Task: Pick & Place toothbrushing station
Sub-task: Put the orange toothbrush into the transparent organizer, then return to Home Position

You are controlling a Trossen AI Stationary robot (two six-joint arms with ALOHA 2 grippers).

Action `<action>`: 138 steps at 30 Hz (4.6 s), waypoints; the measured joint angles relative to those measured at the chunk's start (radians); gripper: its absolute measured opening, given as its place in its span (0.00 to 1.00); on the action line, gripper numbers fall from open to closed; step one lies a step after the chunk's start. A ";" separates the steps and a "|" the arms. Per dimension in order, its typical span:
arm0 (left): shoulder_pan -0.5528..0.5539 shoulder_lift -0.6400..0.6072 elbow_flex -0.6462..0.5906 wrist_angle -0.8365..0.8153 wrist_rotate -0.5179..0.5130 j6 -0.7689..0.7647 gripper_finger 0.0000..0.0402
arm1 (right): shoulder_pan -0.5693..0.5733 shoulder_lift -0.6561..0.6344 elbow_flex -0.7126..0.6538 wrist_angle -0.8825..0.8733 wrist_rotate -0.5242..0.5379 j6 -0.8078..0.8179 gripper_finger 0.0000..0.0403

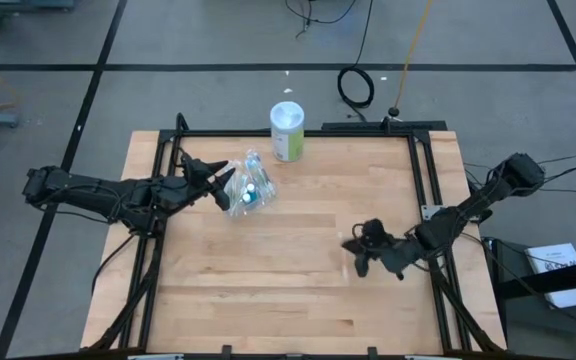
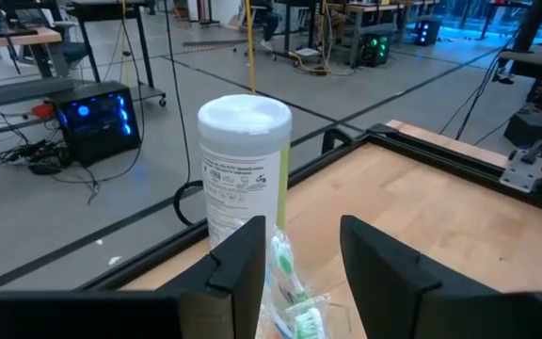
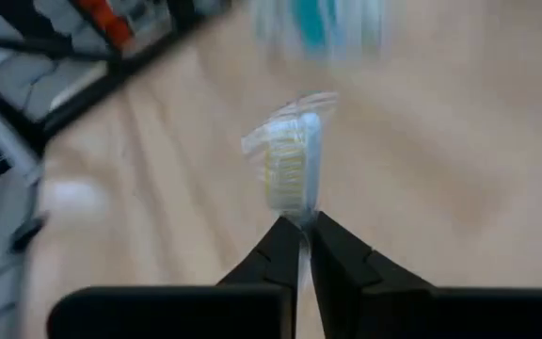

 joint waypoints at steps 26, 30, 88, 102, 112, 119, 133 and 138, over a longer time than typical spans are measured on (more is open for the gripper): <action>0.000 0.000 0.000 0.003 0.002 0.000 0.36 | -0.738 0.582 0.406 1.069 -0.382 -1.118 0.03; 0.000 0.000 0.000 0.002 0.002 0.000 0.36 | -0.779 0.624 0.491 0.857 -0.421 -1.047 0.03; -0.004 -0.428 -0.140 -0.124 0.280 0.292 0.36 | -0.779 -0.191 0.101 0.152 -0.569 -1.108 0.39; 0.008 -0.657 -0.462 0.231 0.483 0.416 0.36 | -0.790 -0.699 -0.362 0.425 -0.800 -0.973 0.40; 0.007 -0.697 -0.544 0.327 0.505 0.425 0.36 | -0.791 -0.838 -0.518 0.548 -0.882 -0.960 0.40; 0.006 -0.697 -0.544 0.306 0.502 0.425 0.36 | -0.803 -0.969 -0.520 0.351 -0.907 -0.950 0.40; 0.006 -0.697 -0.620 0.420 0.547 0.423 0.36 | -0.817 -1.158 -0.522 0.154 -0.906 -0.958 0.40; 0.006 -0.697 -0.620 0.415 0.607 0.405 0.36 | -0.817 -1.168 -0.522 0.135 -0.906 -0.953 0.40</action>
